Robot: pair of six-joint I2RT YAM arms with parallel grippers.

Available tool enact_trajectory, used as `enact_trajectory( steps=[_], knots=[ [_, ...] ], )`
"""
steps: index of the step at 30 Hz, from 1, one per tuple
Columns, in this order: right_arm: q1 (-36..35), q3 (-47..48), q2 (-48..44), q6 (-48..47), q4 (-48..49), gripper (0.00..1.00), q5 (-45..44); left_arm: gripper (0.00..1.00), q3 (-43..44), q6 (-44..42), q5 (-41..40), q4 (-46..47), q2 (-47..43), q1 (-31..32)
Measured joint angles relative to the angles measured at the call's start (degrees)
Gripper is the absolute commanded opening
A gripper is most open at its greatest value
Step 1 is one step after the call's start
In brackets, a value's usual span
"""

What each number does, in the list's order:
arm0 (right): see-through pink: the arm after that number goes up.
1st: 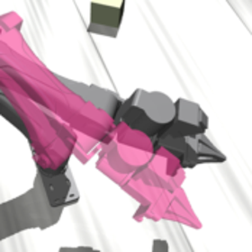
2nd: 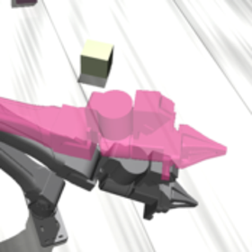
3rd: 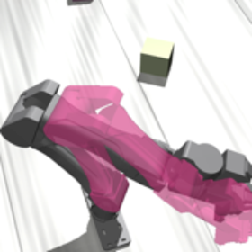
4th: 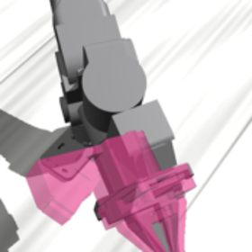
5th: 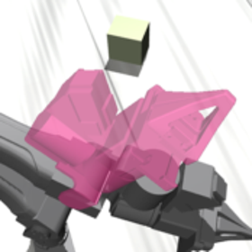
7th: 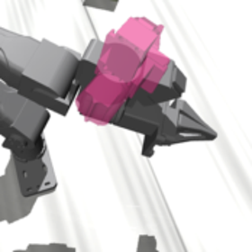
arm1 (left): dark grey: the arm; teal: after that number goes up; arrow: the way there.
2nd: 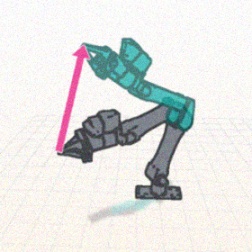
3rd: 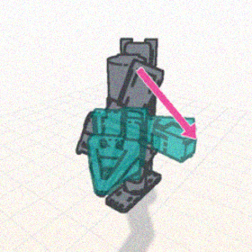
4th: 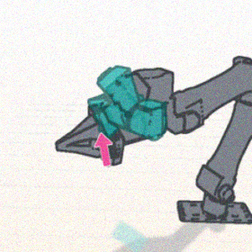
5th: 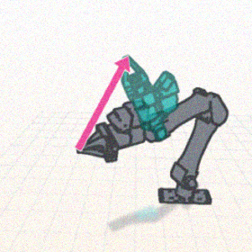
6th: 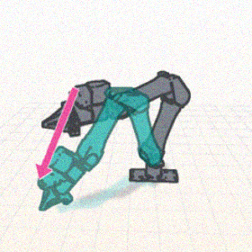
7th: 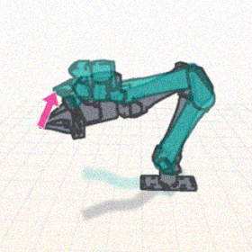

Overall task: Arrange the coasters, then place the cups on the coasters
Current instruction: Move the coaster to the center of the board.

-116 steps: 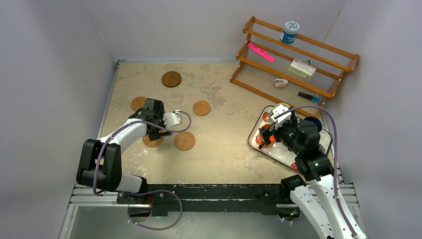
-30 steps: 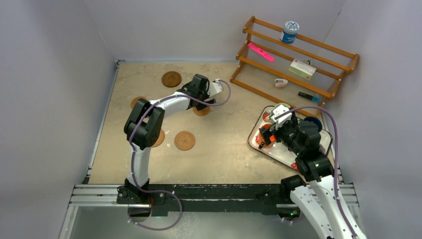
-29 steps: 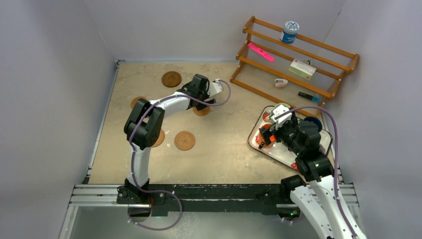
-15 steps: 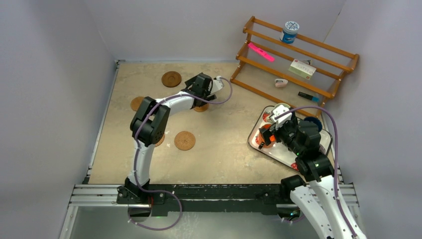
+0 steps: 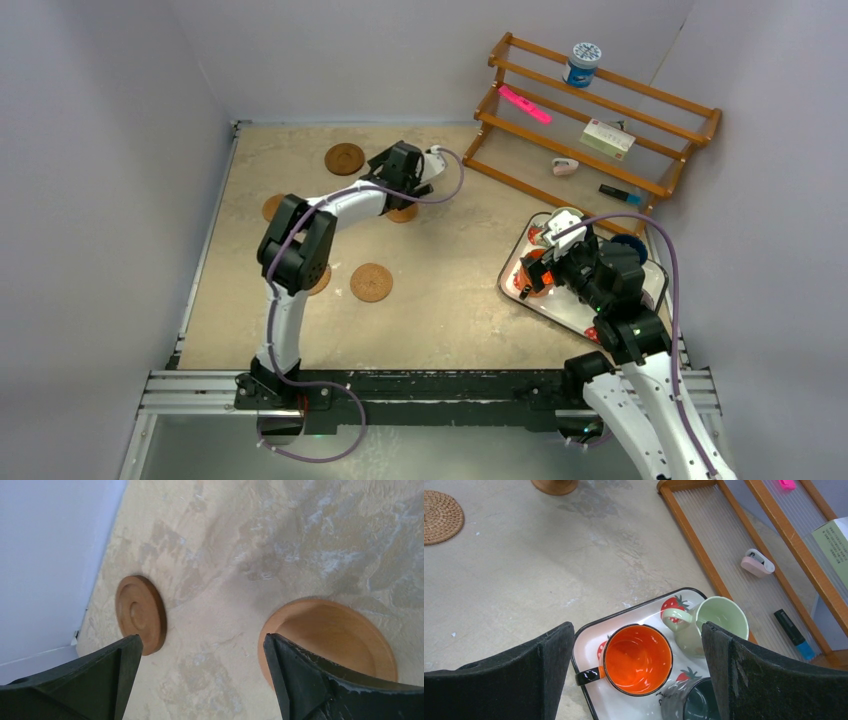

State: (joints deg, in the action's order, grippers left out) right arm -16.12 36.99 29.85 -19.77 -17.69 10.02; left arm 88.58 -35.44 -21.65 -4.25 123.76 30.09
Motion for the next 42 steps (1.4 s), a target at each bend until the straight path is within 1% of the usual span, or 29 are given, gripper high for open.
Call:
enact_trajectory(
  steps=[3,7,11,14,17,20,24,28,34,42],
  knots=[
    [-0.02,0.00,0.00,0.00,0.00,0.99,0.00,1.00,-0.39,0.81,1.81,-1.18,-3.93,-0.09],
    [0.00,0.00,-0.04,-0.02,0.00,0.99,0.00,1.00,-3.50,0.72,5.09,-1.86,-13.53,-0.11],
    [0.00,0.00,-0.22,-0.02,0.00,0.99,0.00,1.00,-11.98,-1.75,10.60,-2.95,-25.94,-0.11],
    [-0.02,0.00,-0.26,-0.02,0.00,0.99,0.00,1.00,-20.98,-4.63,14.12,-3.63,-32.00,0.09],
    [0.00,0.00,-0.26,-0.02,0.00,0.99,0.00,1.00,-28.33,-6.82,16.70,-5.42,-33.66,0.52],
    [-0.02,0.00,-0.26,-0.02,0.00,0.99,0.00,1.00,-33.75,-8.59,20.06,-9.77,-33.77,1.27],
    [-0.02,0.00,-0.26,-0.02,0.00,0.99,0.00,1.00,-36.61,-9.70,23.61,-13.40,-35.04,2.27],
    [-0.02,0.00,-0.31,-0.02,-0.02,0.99,0.00,1.00,-37.90,-10.69,24.92,-13.88,-36.79,3.21],
    [-0.02,0.00,-0.31,-0.02,0.00,0.99,0.00,1.00,-40.39,-11.43,22.99,-12.68,-36.46,4.72],
    [-0.02,0.00,-0.31,-0.02,0.00,0.99,0.00,1.00,-41.22,-12.13,18.53,-7.63,-34.82,6.47]
  ],
)
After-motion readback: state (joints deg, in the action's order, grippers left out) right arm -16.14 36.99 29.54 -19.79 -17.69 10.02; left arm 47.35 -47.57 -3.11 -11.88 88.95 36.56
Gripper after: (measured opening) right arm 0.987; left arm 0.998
